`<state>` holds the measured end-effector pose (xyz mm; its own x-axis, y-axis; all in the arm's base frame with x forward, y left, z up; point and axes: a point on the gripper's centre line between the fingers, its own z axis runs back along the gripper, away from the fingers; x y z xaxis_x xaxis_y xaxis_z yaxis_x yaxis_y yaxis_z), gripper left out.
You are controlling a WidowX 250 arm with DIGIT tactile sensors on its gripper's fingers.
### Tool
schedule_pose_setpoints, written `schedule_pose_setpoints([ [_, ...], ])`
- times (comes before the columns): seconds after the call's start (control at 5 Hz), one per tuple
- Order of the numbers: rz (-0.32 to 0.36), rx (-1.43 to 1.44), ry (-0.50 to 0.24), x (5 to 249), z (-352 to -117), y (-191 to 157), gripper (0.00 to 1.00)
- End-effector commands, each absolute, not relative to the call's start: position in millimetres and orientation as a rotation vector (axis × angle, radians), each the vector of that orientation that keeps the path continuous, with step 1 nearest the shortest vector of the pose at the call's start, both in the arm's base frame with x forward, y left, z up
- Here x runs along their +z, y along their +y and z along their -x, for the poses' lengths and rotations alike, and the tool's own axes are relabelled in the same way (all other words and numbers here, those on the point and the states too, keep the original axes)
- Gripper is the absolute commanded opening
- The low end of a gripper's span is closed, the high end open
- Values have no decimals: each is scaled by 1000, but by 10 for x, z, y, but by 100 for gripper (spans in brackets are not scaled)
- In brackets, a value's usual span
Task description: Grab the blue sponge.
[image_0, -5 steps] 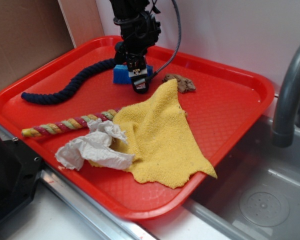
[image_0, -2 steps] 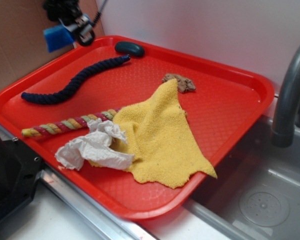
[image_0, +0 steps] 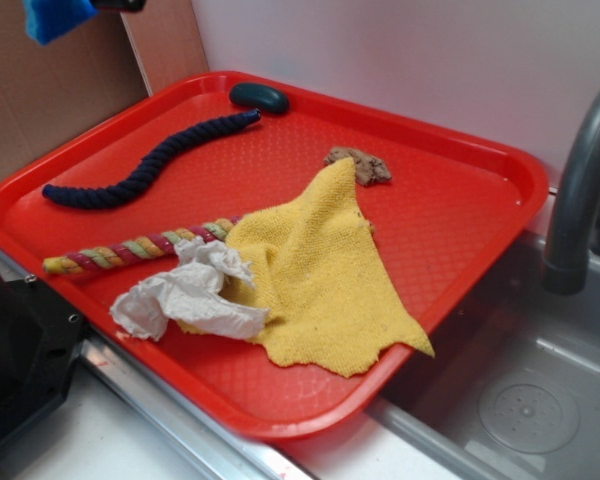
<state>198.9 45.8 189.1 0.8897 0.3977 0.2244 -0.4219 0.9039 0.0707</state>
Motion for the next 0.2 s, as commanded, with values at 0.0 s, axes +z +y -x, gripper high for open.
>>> schedule_pose_setpoints([
  [0.0, -119, 431, -220, 2019, -2277, 189, 0],
])
